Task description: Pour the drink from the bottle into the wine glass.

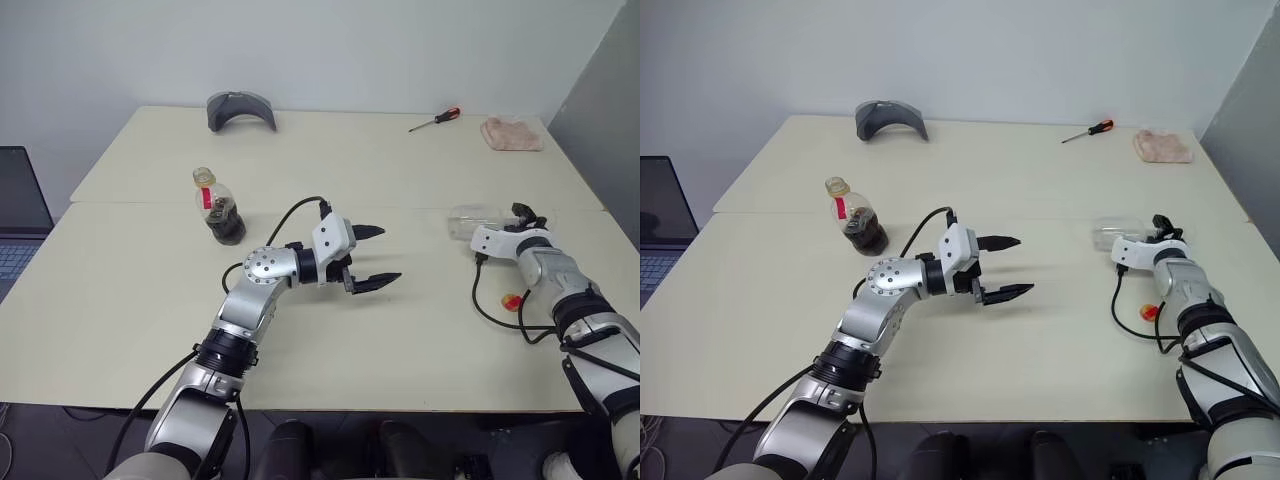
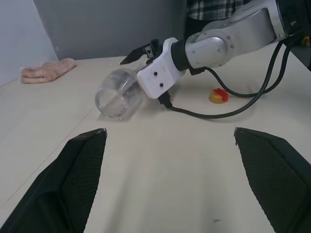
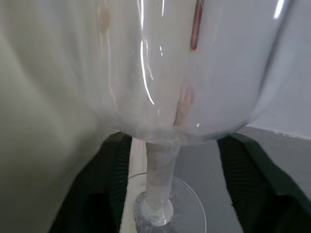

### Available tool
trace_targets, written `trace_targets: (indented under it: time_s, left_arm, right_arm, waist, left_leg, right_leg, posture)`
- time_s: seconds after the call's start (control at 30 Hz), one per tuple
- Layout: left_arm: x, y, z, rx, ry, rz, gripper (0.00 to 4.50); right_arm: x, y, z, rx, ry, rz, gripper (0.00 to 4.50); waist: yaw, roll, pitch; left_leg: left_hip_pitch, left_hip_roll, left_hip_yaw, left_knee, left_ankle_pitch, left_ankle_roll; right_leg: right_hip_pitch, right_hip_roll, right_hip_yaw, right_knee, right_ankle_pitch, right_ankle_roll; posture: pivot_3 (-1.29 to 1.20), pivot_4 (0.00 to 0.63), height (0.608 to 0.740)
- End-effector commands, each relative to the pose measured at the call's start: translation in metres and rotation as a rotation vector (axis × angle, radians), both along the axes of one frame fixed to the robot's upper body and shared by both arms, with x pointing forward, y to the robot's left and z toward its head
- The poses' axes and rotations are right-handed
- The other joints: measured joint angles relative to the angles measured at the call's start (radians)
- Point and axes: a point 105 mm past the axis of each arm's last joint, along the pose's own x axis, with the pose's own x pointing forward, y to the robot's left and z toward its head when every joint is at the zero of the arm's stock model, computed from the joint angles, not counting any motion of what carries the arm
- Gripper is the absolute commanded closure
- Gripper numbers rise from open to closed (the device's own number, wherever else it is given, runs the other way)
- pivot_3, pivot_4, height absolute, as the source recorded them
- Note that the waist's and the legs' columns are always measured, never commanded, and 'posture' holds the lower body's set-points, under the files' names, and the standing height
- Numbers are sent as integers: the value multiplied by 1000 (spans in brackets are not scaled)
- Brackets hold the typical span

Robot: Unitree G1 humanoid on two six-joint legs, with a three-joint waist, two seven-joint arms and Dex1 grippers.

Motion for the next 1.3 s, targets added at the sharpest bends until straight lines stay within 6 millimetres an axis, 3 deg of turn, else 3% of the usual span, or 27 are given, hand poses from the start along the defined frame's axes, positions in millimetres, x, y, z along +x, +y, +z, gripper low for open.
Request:
trace_targets:
  time_s: [0.03, 0.13, 0.17, 0.47, 0.57, 0.67, 0.9, 1.03, 1.17, 1.3]
  left_arm:
    - [-2, -1, 14, -20, -57, 4, 0]
    - [-1, 2, 14, -31, -46, 22, 0]
    - [-2, 3, 13, -35, -39, 28, 0]
    - [-4, 22, 13, -60, 4, 105, 0]
    - [-7, 34, 15, -76, -10, 136, 0]
    - [-10, 53, 18, -91, -14, 186, 0]
    - [-34, 90, 17, -80, 57, 200, 0]
    - [-42, 96, 19, -74, 76, 216, 0]
    - [-55, 103, 19, -42, 103, 207, 0]
    - [-54, 108, 21, -32, 98, 226, 0]
  right_arm:
    - [4, 4, 15, 37, -70, 15, 3100]
    - [5, 10, 26, 77, -119, 34, 4176]
    - [6, 13, 34, 86, -144, 51, 4342]
    - [-13, 16, 96, 100, -267, 136, 4341]
    - [-28, 33, 115, 230, -277, 241, 4341]
    - [-54, 89, 110, 744, -198, 504, 4341]
    - [-106, 183, 71, 1334, 30, 789, 4341]
    - [-110, 204, 64, 1412, 82, 831, 4341]
    - [-95, 232, 44, 1420, 182, 875, 4341]
    - [-81, 233, 26, 1391, 245, 848, 4341]
  waist:
    - [0, 0, 0]
    - [0, 0, 0]
    - [-1, 0, 0]
    - [1, 3, 1]
    - [3, 3, 2]
    - [-6, 2, 2]
    - [-2, 3, 2]
    - [3, 4, 2]
    - [9, 3, 2]
    - [15, 3, 2]
  left_leg:
    - [0, 0, 0, 0, 0, 0]
    - [0, 0, 0, 0, 0, 0]
    - [0, 0, 0, 0, 0, 0]
    - [-1, 0, -1, 0, -1, 2]
    - [-1, 0, -1, 0, -2, 3]
    - [0, 2, -2, -1, -2, 3]
    - [0, 4, -4, 0, -2, 3]
    - [0, 2, -4, 0, -2, 3]
    - [0, 0, -4, 0, -2, 3]
    - [0, 0, -4, -1, -2, 3]
  right_leg:
    - [0, 0, 0, 0, 0, 0]
    - [0, 0, 0, 0, 0, 0]
    - [-1, 0, 0, 0, 0, 0]
    - [-1, 0, 0, 0, 0, 0]
    - [-1, 0, -1, 0, 0, 0]
    - [0, 1, -1, -1, 0, 0]
    - [0, 3, -3, 1, 0, 0]
    - [0, 0, -3, 1, 0, 0]
    - [1, -1, -3, 0, 0, 0]
    - [0, -1, -3, 0, 0, 0]
  posture:
    - [0, 150, 740]
    - [0, 150, 740]
    - [0, 150, 740]
    - [0, 150, 740]
    - [0, 150, 740]
    - [0, 150, 740]
    - [0, 150, 740]
    - [0, 150, 740]
    - [0, 150, 740]
    - [0, 150, 740]
